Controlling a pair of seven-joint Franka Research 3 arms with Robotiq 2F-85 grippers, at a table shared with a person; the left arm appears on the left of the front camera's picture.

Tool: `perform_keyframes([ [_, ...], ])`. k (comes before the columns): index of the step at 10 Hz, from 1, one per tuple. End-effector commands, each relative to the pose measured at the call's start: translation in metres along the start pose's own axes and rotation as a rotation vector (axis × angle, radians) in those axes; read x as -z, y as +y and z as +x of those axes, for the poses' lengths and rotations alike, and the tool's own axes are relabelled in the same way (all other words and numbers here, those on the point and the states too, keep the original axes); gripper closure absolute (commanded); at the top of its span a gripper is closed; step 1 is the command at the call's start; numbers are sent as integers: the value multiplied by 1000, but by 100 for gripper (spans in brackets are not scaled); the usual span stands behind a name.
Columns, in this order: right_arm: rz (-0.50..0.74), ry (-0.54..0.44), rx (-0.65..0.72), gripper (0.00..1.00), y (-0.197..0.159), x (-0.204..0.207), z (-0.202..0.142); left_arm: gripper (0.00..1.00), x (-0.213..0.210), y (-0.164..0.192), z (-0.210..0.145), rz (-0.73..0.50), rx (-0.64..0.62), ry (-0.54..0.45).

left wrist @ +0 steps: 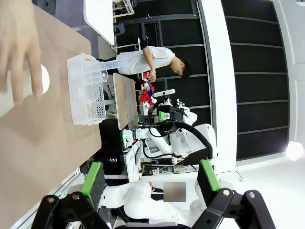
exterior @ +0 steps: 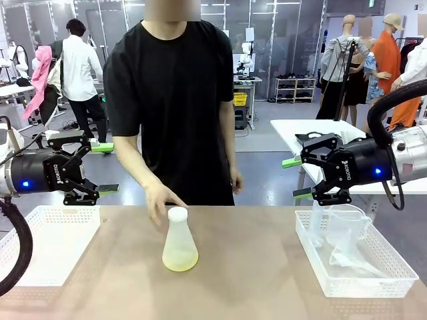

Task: Prepare the solutions needed for the experiment.
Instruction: When the human places the Big flask in the center of the table, pick up the Big flask and place it in the left Organizing basket.

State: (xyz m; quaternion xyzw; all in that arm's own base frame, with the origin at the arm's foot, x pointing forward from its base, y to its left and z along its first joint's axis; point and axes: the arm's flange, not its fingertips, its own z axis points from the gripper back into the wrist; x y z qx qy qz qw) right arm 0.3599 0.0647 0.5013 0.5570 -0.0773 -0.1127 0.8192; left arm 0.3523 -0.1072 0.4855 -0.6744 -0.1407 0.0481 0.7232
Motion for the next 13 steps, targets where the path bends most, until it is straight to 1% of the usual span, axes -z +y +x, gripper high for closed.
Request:
perform_keyframes([
  [1,5,-9,-3,25,-1,2,-2,0,2,-2,-2,-25,-21,-8],
  [3,5,-9,-3,25,-1,2,-2,0,2,-2,-2,-25,-21,-8],
  [4,5,-9,-3,25,-1,2,-2,0,0,0,0,0,0,0],
  [5,5,-9,-3,25,-1,2,-2,0,1,3,3,-51,31,59],
  [6,5,-9,-3,25,-1,2,-2,0,-2,9,12,-41,127,78],
  [7,5,-9,-3,25,-1,2,-2,0,-5,18,22,1,237,100],
  [8,5,-9,-3,25,-1,2,-2,0,-8,24,31,-10,338,161],
  [9,5,-9,-3,25,-1,2,-2,0,-11,31,43,13,456,191],
  [10,5,-9,-3,25,-1,2,-2,0,-14,36,58,2,531,182],
  [11,5,-9,-3,25,-1,2,-2,0,-12,37,65,-1,547,189],
  [12,5,-9,-3,25,-1,2,-2,0,-9,36,72,7,529,195],
  [13,5,-9,-3,25,-1,2,-2,0,-6,34,77,35,486,197],
])
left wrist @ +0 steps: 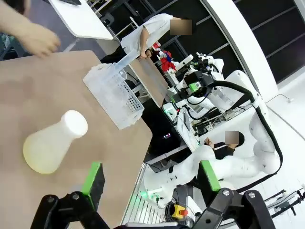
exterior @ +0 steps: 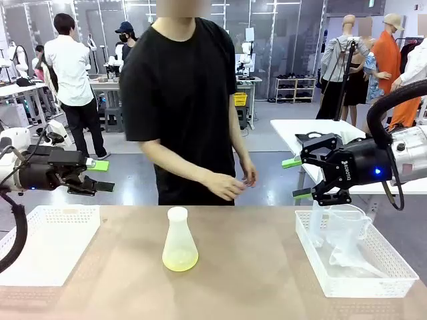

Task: Prepare the solutions needed for the experiment.
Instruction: When the human places the Big flask in the center of the table, pick up the Big flask and place it in the left Organizing basket.

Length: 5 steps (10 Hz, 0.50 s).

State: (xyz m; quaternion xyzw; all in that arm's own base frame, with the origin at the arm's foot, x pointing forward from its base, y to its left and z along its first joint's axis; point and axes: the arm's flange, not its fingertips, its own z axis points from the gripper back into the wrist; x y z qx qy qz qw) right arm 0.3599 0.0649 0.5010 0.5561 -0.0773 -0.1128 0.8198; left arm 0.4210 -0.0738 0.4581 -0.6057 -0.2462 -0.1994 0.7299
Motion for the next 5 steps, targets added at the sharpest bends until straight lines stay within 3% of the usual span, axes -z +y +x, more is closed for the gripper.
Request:
perform_keyframes([
  [1,7,-9,-3,25,-1,1,-2,0,-1,-6,-7,1,5,-1],
  [5,7,-9,-3,25,-1,1,-2,0,-1,-6,-7,1,5,-1],
])
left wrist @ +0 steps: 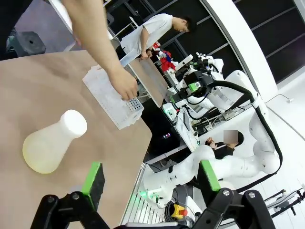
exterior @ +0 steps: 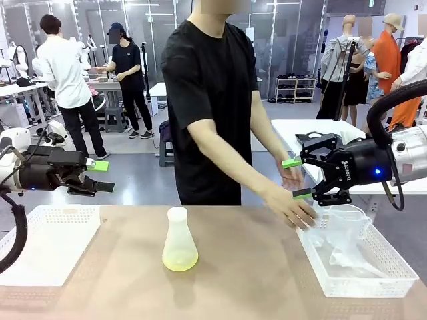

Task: Prepare the solutions needed for the experiment.
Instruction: When the human places the Big flask in the center of the table, pick up the Big flask and place it in the left Organizing basket.

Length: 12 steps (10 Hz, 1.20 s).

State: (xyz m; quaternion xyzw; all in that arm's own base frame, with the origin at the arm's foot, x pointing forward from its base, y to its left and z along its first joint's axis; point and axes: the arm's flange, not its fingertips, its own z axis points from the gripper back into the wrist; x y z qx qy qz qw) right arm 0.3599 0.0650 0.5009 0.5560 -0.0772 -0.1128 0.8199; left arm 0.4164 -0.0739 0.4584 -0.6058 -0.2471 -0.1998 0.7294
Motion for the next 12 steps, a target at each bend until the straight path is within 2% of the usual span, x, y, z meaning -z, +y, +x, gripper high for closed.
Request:
perform_keyframes([
  [1,8,-9,-3,25,-1,1,-2,0,0,1,0,0,-2,0],
  [2,8,-9,-3,25,-1,1,-2,0,4,28,7,71,209,50],
  [5,8,-9,-3,25,-1,1,-2,0,2,81,11,-184,604,175],
  [6,8,-9,-3,25,-1,1,-2,0,7,91,9,-110,725,212],
  [7,8,-9,-3,25,-1,1,-2,0,15,95,6,-142,799,213],
  [8,8,-9,-3,25,-1,1,-2,0,24,95,3,-101,863,242],
  [9,8,-9,-3,25,-1,1,-2,0,30,97,5,-98,895,215],
  [11,8,-9,-3,25,-1,1,-2,0,24,95,9,-80,839,132],
  [12,8,-9,-3,25,-1,1,-2,0,27,96,5,-121,879,225],
])
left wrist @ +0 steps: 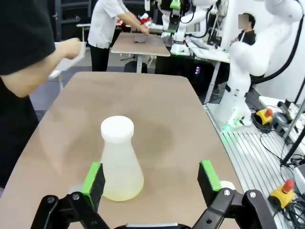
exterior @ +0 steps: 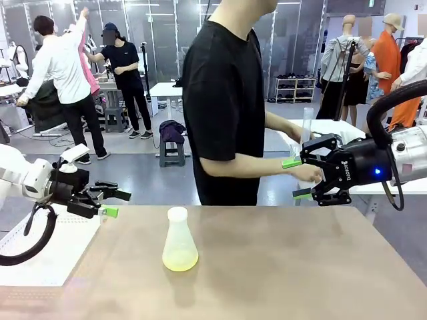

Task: Prepare the solutions needed for the experiment.
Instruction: When the human places the Big flask in the center of the table, pick up the Big flask and place it in the left Organizing basket.

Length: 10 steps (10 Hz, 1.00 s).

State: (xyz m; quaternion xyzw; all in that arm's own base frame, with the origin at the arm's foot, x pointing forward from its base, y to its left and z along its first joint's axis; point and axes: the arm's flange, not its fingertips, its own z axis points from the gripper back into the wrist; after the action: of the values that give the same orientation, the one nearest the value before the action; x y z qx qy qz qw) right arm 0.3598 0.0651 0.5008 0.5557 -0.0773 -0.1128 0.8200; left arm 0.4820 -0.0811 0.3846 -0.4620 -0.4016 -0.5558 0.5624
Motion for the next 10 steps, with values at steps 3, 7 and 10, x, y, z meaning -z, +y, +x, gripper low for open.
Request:
perform_keyframes([
  [3,8,-9,-3,25,-1,1,-2,0,2,-2,-2,-24,6,29],
  [7,8,-9,-3,25,-1,1,-2,0,13,37,-37,-95,69,-55],
  [10,8,-9,-3,25,-1,1,-2,0,33,54,-65,-113,78,-74],
])
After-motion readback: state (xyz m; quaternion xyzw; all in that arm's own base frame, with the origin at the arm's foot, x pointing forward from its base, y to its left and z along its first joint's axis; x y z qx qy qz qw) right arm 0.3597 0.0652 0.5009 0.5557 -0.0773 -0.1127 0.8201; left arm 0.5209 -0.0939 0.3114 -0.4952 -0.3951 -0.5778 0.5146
